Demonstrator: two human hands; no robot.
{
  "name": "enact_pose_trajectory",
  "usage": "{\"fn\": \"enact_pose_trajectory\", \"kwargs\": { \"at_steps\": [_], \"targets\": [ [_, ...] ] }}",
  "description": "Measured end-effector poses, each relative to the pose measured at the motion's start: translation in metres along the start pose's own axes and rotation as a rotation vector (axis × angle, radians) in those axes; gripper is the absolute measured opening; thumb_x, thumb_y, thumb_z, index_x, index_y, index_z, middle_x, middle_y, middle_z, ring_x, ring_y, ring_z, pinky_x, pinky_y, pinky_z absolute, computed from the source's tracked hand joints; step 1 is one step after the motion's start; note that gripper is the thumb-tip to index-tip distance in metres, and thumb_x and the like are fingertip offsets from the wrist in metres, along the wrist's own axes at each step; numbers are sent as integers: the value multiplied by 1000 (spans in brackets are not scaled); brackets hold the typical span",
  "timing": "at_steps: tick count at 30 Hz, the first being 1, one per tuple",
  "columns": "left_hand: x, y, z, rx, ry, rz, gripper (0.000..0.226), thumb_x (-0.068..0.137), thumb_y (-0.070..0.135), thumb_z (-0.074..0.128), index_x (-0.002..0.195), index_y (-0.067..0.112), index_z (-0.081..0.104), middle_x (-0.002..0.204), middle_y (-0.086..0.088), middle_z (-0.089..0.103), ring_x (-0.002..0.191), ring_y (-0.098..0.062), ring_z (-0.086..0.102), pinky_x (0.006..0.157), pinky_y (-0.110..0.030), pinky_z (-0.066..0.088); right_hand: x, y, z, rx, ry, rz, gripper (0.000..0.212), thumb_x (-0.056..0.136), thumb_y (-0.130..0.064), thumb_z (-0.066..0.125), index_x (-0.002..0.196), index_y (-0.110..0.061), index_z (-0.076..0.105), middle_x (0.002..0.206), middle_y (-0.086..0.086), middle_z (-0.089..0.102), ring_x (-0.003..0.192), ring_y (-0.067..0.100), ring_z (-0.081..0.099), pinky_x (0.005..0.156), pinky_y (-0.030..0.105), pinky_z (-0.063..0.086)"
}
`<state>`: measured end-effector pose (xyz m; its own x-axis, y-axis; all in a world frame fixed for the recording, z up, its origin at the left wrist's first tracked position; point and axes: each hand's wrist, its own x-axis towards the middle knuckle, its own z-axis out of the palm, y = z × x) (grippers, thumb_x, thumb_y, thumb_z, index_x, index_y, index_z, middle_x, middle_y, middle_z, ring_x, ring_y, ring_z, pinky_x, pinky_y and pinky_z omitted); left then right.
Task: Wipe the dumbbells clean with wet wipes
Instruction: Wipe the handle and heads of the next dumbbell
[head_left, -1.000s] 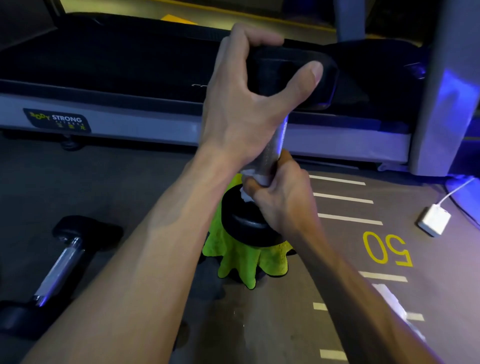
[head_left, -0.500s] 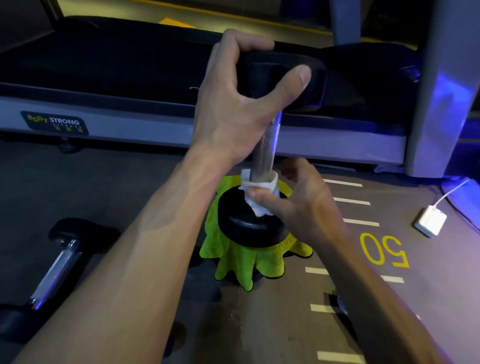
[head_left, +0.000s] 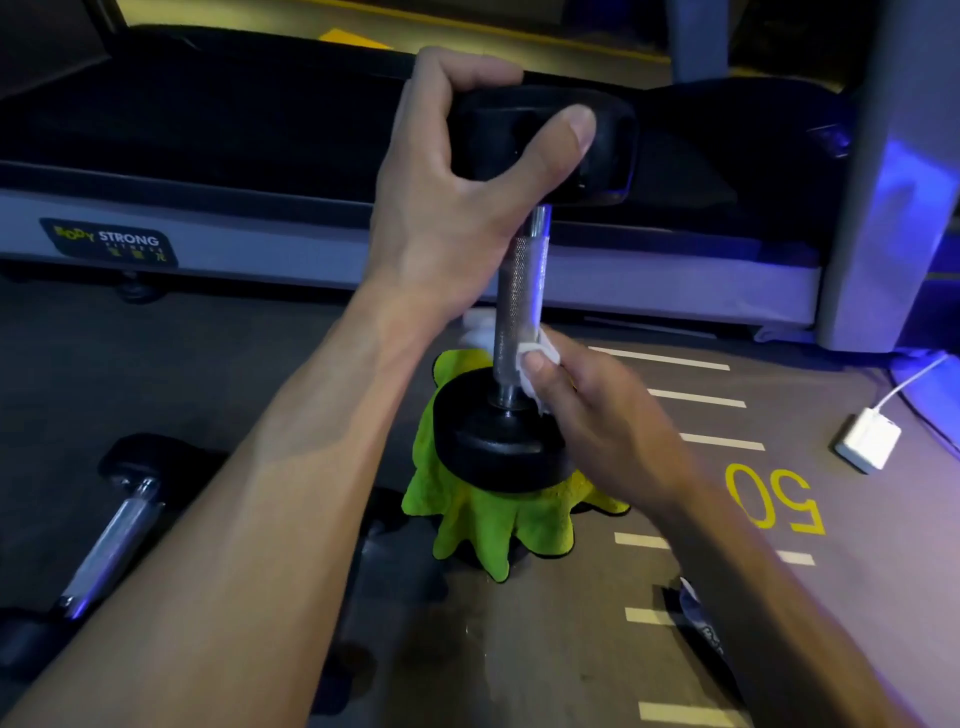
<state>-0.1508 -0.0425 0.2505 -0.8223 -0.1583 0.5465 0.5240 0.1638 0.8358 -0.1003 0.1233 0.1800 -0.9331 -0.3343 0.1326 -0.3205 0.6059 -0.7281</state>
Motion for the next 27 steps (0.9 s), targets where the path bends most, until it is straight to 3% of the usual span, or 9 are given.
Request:
{"fn": "enact_pose_trajectory", "kwargs": {
  "at_steps": [2, 4, 7, 10, 14, 17, 22, 25, 27],
  "targets": [
    [0, 0, 0, 12, 6, 4, 44, 87, 48, 80, 116, 24, 57, 116, 3, 66, 107, -8, 65, 94, -27, 54, -3, -12, 13, -105, 204, -33, 12, 104, -30, 57, 107, -24, 68, 83, -11, 69, 79, 7, 59, 67, 17, 42],
    [-1, 0, 0, 25, 13, 4, 44, 87, 49, 79, 116, 26, 56, 117, 2, 67, 108, -9, 65, 94, -29, 55, 2, -15, 21, -25, 278, 28, 13, 95, -31, 72, 106, -24, 69, 87, -13, 73, 81, 5, 64, 73, 14, 49],
    [-1, 1, 1, 49, 4, 10, 44, 86, 52, 79, 115, 28, 56, 119, 0, 66, 109, -11, 65, 93, -30, 55, 23, -26, 16, 159, 318, 71, 22, 90, -44, 75, 102, -26, 72, 93, -7, 77, 88, 7, 71, 85, 38, 58],
    [-1, 2, 3, 73, -11, 30, 45, 86, 52, 79, 116, 28, 56, 119, -1, 65, 109, -9, 64, 91, -26, 54, 43, -37, 8, 218, 451, 11, 13, 92, -38, 72, 96, -26, 67, 81, -3, 76, 76, 15, 73, 77, 44, 59],
    [0, 1, 2, 55, -8, 19, 43, 87, 49, 79, 116, 26, 57, 118, 1, 66, 108, -7, 64, 93, -24, 52, 26, -18, 12, 62, 260, 37, 19, 96, -44, 67, 103, -26, 68, 90, -8, 75, 85, 9, 72, 80, 33, 58],
    [3, -2, -2, 14, -18, -4, 43, 87, 47, 79, 117, 24, 58, 116, 5, 65, 108, -6, 64, 96, -28, 54, 15, -6, 2, -127, 27, 72, 34, 92, -55, 61, 100, -23, 70, 93, -4, 75, 89, 15, 69, 79, 41, 56],
    [5, -4, -9, -7, -54, -22, 47, 84, 52, 76, 119, 25, 58, 114, 11, 63, 108, -2, 63, 94, -25, 54, 65, -33, -22, 204, 180, -121, 24, 104, -23, 53, 87, -27, 70, 78, -19, 71, 77, -5, 64, 76, 24, 51],
    [7, -7, -17, -26, -43, -32, 47, 82, 53, 75, 117, 26, 58, 114, 10, 62, 107, -3, 62, 95, -27, 53, 56, -32, 1, 355, 138, -43, 45, 112, -39, 35, 90, -32, 73, 91, -20, 76, 92, -3, 69, 93, 30, 51],
    [6, -12, -22, -56, -42, -45, 45, 81, 53, 74, 114, 28, 59, 114, 8, 61, 110, -8, 59, 105, -41, 52, 36, -22, 8, 208, 19, -19, 58, 114, -40, 25, 77, -39, 70, 79, -28, 72, 81, -8, 66, 86, 21, 47]
  ]
}}
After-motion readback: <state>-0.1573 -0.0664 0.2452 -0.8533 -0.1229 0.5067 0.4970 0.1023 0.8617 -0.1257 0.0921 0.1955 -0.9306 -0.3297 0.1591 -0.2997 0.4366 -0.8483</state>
